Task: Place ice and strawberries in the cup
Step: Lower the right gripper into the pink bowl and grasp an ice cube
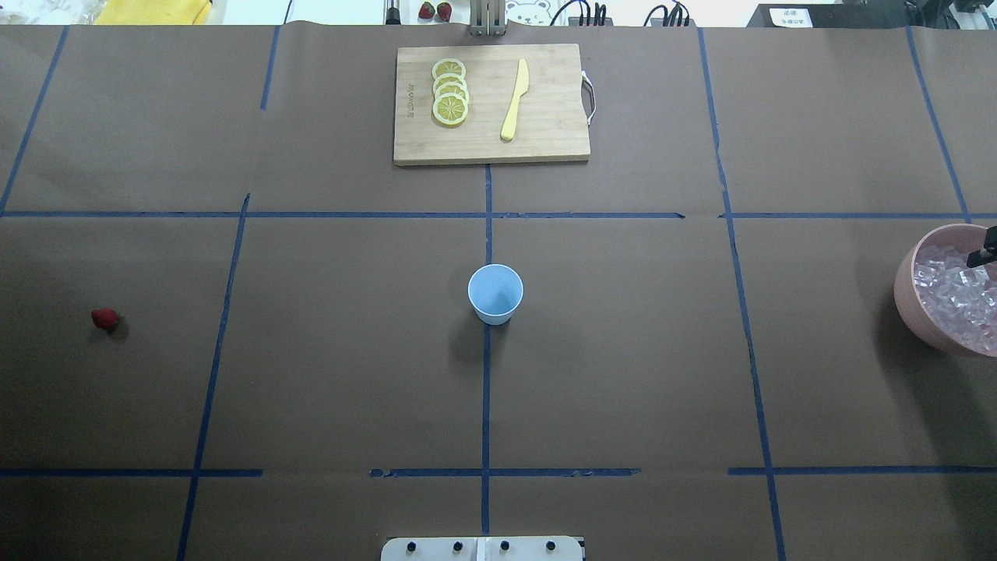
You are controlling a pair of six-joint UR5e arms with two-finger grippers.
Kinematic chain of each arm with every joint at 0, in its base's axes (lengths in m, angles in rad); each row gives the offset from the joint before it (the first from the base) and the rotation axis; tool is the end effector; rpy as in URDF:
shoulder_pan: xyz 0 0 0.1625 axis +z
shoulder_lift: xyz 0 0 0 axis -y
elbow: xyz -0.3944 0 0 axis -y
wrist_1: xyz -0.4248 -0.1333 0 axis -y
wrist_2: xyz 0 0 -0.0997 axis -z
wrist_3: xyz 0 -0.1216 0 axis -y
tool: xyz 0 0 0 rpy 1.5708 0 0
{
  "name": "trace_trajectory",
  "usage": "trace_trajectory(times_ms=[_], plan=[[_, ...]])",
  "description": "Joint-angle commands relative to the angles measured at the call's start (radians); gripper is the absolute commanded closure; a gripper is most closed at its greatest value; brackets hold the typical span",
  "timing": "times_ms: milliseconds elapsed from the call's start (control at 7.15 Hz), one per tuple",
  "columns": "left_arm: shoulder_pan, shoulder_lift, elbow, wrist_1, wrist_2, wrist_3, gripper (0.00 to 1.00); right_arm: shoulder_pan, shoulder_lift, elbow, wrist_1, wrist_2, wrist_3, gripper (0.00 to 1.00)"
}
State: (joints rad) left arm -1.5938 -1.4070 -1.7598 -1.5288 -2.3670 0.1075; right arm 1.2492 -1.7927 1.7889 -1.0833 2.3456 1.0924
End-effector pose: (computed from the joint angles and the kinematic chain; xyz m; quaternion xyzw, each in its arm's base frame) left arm -0.0569 -0.4574 0.6276 0.0176 0.3873 0.0357 0.9211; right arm -0.1017 -0.4580 0.5794 -0.0696 -0.4229 0.2541 0.8670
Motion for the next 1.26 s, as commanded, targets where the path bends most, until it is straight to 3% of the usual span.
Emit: trace_trajectory(times_ms=[0, 420, 1119], plan=[[-0.001, 0.000, -0.001, -0.005, 0.000, 0.000, 0.00, -0.039, -0.013, 0.001, 0.020, -0.042, 0.060, 0.14], [-0.002, 0.000, -0.001, -0.005, -0.001, 0.000, 0.00, -0.111, -0.013, -0.003, 0.020, -0.104, 0.133, 0.14], [-0.002, 0.000, -0.003, -0.019, 0.000, 0.000, 0.00, -0.126, -0.011, -0.006, 0.019, -0.141, 0.150, 0.17]])
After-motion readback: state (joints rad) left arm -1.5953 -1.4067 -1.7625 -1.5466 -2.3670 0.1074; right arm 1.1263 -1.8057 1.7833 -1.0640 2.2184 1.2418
